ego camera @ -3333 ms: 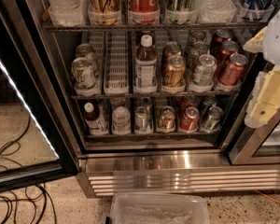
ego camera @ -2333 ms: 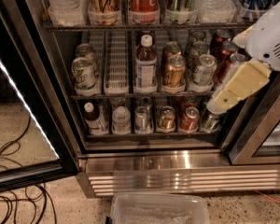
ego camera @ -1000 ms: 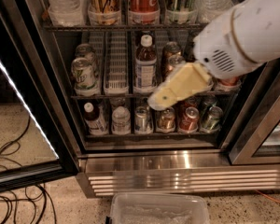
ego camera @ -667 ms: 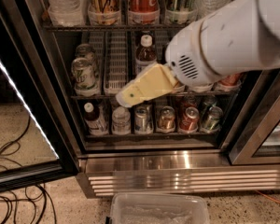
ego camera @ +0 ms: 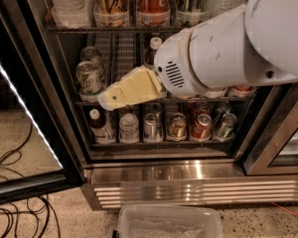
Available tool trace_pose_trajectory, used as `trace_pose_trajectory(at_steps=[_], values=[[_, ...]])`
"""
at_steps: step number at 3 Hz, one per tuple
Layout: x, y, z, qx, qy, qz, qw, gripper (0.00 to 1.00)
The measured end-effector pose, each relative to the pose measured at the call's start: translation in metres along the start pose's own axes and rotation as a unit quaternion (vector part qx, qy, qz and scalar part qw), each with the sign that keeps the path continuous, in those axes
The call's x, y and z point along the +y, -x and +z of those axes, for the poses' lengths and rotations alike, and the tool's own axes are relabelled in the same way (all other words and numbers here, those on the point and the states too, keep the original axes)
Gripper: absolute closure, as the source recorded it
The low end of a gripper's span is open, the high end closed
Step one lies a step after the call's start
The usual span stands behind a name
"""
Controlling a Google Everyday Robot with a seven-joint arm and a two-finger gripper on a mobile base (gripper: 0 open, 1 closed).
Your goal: Pick blue plastic bottle from middle shelf of fridge
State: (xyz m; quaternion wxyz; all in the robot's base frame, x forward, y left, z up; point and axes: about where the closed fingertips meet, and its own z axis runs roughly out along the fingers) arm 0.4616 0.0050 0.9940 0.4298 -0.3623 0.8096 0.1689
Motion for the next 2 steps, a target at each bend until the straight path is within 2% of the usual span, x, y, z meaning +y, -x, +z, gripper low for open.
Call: trace_pose_trajectory(at_steps=[1,2], values=[[0.011,-0.006,0.013,-0.004,-0.004,0.012,0.9999,0.00],[0.014,-0.036,0.043,-0.005,-0.034,0.045,0.9984,0.00]])
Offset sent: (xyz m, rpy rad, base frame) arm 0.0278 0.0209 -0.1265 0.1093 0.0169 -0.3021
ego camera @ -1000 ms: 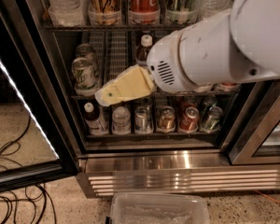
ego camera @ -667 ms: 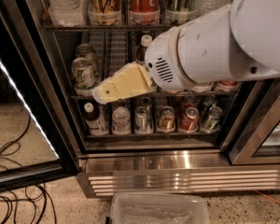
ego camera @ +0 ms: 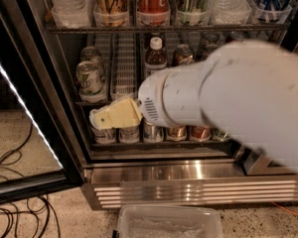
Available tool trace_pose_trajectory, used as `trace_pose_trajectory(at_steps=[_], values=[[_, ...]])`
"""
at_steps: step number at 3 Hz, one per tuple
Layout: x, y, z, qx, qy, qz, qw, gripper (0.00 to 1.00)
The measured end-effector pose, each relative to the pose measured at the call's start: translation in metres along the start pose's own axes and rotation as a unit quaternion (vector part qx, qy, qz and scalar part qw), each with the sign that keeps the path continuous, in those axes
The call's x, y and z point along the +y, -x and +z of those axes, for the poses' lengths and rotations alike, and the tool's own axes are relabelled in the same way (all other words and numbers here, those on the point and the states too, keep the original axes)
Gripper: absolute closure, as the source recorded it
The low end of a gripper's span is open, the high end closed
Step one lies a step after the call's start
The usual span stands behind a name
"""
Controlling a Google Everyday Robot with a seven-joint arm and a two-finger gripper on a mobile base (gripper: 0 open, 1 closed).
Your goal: Pick blue plastic bottle from middle shelf of fridge
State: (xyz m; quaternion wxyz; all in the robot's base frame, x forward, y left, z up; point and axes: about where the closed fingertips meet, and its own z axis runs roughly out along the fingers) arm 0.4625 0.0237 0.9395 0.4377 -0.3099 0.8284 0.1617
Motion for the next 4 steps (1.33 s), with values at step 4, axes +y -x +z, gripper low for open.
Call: trace_pose_trajectory(at_steps=[4], values=[[-0.040,-0.081,0.014,-0.021,-0.126,0.036,0.9912,0.00]])
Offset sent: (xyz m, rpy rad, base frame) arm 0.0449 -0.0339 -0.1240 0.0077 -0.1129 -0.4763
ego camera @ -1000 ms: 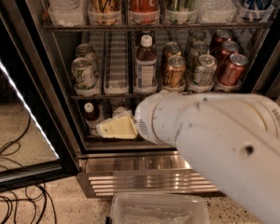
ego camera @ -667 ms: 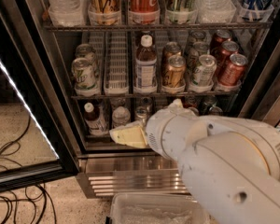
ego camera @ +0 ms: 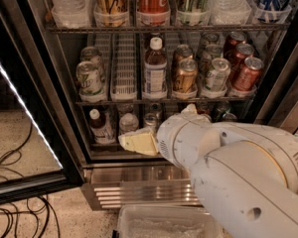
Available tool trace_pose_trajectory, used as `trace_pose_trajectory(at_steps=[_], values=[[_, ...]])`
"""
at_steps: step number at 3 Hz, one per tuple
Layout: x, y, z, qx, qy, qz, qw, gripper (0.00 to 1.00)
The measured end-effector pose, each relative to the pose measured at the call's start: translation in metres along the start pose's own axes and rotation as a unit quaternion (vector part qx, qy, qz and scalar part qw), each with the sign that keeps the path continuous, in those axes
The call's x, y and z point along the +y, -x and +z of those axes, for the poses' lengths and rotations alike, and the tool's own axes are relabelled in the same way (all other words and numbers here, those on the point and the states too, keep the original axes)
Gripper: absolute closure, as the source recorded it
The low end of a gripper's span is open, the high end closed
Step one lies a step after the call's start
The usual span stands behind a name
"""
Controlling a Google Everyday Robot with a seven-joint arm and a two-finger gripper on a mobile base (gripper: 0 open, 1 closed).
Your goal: Pick blue plastic bottle from middle shelf of fridge
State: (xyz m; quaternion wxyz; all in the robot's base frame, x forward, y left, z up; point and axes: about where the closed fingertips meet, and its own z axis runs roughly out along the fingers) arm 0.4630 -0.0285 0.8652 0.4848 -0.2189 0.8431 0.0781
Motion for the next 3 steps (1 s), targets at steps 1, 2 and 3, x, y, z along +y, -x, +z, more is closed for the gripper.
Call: trace_pose_trajectory(at_steps=[1,2,3], values=[[-0.003,0.001,0.005,-0.020,0.000,0.004,0.9998,0.00],[-0.026,0.006,-0.008,-0.063,-0.029,0.017,0.9974,0.00],[-0.059,0.016,-0.029,-0.106,-0.066,0.024,0.9919,0.00]])
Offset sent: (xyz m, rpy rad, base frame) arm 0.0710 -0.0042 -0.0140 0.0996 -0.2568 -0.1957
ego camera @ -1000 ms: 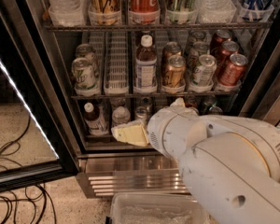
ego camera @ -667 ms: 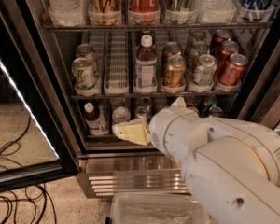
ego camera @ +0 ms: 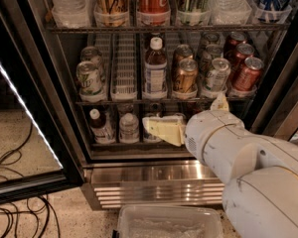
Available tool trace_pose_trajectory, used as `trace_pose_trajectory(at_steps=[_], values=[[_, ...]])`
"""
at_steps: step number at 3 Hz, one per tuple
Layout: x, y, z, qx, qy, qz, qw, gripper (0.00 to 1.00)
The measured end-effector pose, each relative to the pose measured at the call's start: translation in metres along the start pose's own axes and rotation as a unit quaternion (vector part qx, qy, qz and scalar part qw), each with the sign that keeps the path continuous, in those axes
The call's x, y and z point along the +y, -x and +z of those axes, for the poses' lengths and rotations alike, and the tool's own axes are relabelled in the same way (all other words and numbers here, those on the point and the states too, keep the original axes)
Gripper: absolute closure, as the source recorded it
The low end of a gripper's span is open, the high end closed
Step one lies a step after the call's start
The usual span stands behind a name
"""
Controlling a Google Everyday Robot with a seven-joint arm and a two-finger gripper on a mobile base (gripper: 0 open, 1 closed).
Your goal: Pick blue plastic bottle from middle shelf of fridge
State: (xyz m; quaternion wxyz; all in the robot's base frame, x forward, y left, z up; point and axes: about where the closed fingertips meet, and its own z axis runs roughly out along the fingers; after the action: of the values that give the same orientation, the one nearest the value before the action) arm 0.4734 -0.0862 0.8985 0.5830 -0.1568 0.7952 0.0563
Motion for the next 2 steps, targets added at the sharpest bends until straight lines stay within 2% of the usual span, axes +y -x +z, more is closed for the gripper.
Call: trace_pose_trajectory(at_steps=[2], values=[[0.0088,0.0038,0.0042,-0.008,0.010,-0.005,0.9999,0.00]])
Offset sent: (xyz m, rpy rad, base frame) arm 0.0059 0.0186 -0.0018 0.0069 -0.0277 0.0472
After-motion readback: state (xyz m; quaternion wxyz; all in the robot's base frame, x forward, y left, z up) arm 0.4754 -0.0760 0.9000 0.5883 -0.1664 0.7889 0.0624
